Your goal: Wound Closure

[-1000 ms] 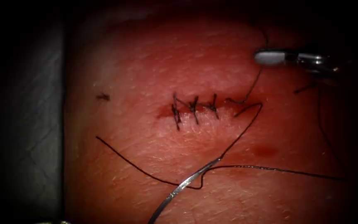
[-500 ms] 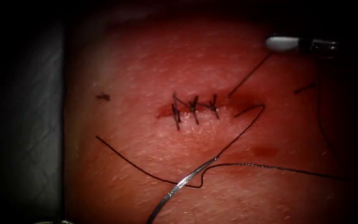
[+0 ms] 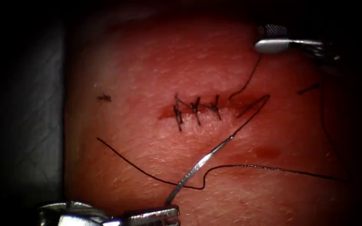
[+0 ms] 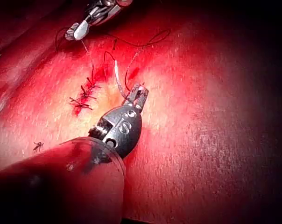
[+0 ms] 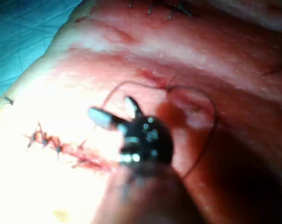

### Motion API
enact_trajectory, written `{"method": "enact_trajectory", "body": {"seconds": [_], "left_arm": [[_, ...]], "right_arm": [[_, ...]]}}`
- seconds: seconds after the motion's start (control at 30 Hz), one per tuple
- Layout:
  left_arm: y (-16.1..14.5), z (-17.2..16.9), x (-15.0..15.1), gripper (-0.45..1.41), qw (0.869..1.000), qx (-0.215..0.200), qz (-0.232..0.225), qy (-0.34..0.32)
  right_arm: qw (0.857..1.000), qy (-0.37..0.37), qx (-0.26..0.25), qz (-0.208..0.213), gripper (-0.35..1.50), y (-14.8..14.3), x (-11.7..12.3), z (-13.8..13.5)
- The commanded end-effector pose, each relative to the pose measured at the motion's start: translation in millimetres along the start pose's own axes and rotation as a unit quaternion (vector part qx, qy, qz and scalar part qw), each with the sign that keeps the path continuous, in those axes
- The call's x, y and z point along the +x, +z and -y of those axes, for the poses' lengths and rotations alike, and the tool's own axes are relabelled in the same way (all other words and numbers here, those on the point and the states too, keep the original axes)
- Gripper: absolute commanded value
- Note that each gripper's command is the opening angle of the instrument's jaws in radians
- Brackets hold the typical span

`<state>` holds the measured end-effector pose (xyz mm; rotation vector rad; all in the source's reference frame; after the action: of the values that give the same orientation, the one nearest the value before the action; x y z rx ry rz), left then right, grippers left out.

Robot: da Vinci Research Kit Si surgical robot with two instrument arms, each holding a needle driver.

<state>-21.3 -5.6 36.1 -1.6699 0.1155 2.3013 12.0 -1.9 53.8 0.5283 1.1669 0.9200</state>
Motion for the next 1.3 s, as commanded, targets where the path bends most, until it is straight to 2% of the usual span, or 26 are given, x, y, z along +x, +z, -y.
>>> {"method": "enact_trajectory", "body": {"seconds": [0.03, 0.27, 0.43, 0.63, 0.77, 0.87, 0.9, 0.93, 1.03, 1.3], "left_arm": [[0.9, 0.0, -0.3, -0.45, 1.000, -0.005, -0.006, -0.015], [0.8, 3.5, 1.1, -0.45, 0.998, 0.012, -0.047, -0.039], [-0.8, 5.4, 3.0, -0.45, 0.997, 0.016, -0.062, -0.050], [-4.2, 6.1, 6.2, -0.45, 0.996, 0.021, -0.065, -0.058], [-6.2, 6.7, 8.3, -0.45, 0.996, 0.036, -0.069, -0.042], [-6.4, 6.6, 8.5, -0.45, 0.996, 0.037, -0.068, -0.040], [-6.4, 6.6, 8.5, -0.45, 0.996, 0.037, -0.068, -0.039], [-6.4, 6.6, 8.4, -0.45, 0.996, 0.038, -0.067, -0.039], [-6.5, 6.6, 8.3, -0.45, 0.996, 0.040, -0.065, -0.040], [-7.6, 6.8, 8.7, -0.45, 0.997, 0.042, -0.060, -0.035]], "right_arm": [[1.000, -0.001, 0.010, -0.008, 1.48, -1.0, -1.4, 1.1], [0.999, -0.007, 0.028, -0.039, 1.45, -5.5, -3.1, 3.5], [0.998, -0.021, 0.034, -0.040, 1.45, -6.3, -5.0, 4.2], [0.997, -0.047, 0.051, -0.015, 1.45, -3.7, -8.1, 5.8], [0.996, -0.066, 0.055, 0.012, 1.35, 1.0, -11.1, 7.5], [0.996, -0.073, 0.048, 0.026, 1.28, 2.8, -12.2, 7.9], [0.996, -0.071, 0.046, 0.032, 1.26, 3.2, -12.5, 8.0], [0.994, -0.090, 0.044, 0.035, 1.09, 3.7, -12.7, 8.0], [0.994, -0.099, 0.042, 0.037, 1.03, 4.0, -12.6, 8.1], [0.991, -0.125, 0.010, 0.053, 1.01, 4.8, -12.8, 7.4]]}}
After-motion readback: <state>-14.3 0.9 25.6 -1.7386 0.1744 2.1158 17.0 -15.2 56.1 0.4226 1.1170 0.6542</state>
